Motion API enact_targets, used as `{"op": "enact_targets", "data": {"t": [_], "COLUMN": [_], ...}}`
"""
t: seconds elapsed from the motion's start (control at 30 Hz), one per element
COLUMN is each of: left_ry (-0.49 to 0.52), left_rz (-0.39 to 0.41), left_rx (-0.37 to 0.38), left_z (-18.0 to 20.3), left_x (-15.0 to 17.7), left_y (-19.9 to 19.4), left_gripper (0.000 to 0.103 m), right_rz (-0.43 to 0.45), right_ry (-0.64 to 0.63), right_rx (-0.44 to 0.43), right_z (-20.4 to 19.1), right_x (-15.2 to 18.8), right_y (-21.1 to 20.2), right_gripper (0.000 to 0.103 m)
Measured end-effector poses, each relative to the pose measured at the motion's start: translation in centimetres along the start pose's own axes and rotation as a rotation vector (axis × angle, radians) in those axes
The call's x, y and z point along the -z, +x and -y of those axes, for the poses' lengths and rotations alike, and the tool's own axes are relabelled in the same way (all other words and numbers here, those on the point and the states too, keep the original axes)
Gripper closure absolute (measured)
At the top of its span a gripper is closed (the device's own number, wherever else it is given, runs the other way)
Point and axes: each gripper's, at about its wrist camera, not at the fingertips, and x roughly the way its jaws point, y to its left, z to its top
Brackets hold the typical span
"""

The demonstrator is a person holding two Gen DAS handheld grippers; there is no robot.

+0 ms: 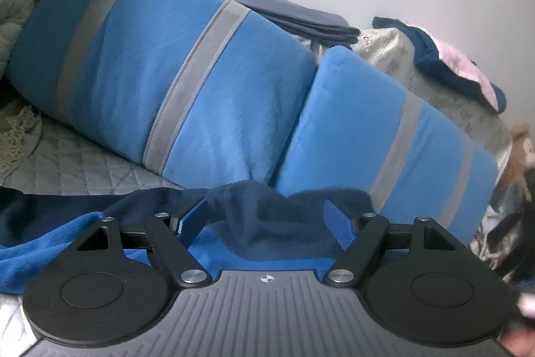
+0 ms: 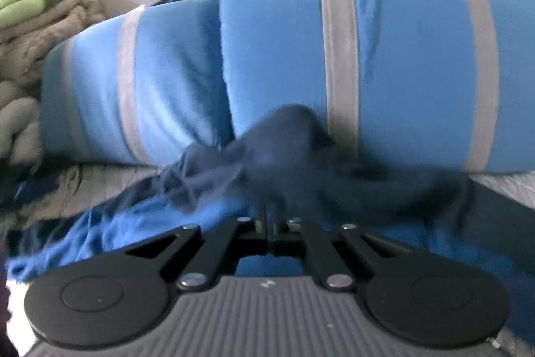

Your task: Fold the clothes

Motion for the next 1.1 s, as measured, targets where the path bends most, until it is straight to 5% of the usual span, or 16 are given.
{"op": "enact_targets", "data": {"t": [0.13, 0.23, 0.3, 0.37, 0.53, 0.73, 0.83, 0.9, 1.1], "left_ry": [0.005, 0.001, -0.003, -0.002, 0.000, -0.017, -0.023, -0.027, -0.065], "left_rz": [-0.002, 0.003, 0.007, 0.009, 0.012, -0.015, -0.032, -0.037, -0.060], "left_rx": [-0.008, -0.010, -0.008, -0.003, -0.004, -0.004, -0.016, -0.023, -0.042], "left_z": [0.1, 0.2, 0.4, 0.5, 0.4, -0.4, -0.8, -1.1, -1.8], "left_x": [0.3, 0.3, 0.3, 0.4, 0.3, 0.2, 0.2, 0.2, 0.1], "left_y": [-0.1, -0.1, -0.1, 0.0, 0.3, 1.2, 1.8, 2.0, 2.4], "left_gripper": [0.027, 0.027, 0.027, 0.027, 0.027, 0.027, 0.027, 0.027, 0.027], "right_rz": [-0.012, -0.013, 0.006, 0.039, 0.091, 0.059, 0.009, -0.020, 0.030], "right_ry": [-0.049, -0.051, -0.035, -0.011, -0.002, 0.203, 0.257, 0.290, 0.205], "right_rx": [0.019, 0.044, 0.067, 0.080, 0.085, 0.025, 0.022, 0.019, -0.075], "right_z": [-0.1, 0.2, 0.4, 1.0, 1.6, 5.1, 6.0, 6.5, 4.6], "right_x": [4.2, 4.4, 3.6, 2.3, -1.9, -6.5, -7.4, -7.6, -6.2], "right_y": [-2.0, -1.3, -0.5, 0.3, 4.8, 12.2, 15.3, 16.7, 11.2], "right_gripper": [0.102, 0.089, 0.052, 0.034, 0.012, 0.016, 0.039, 0.082, 0.093]}}
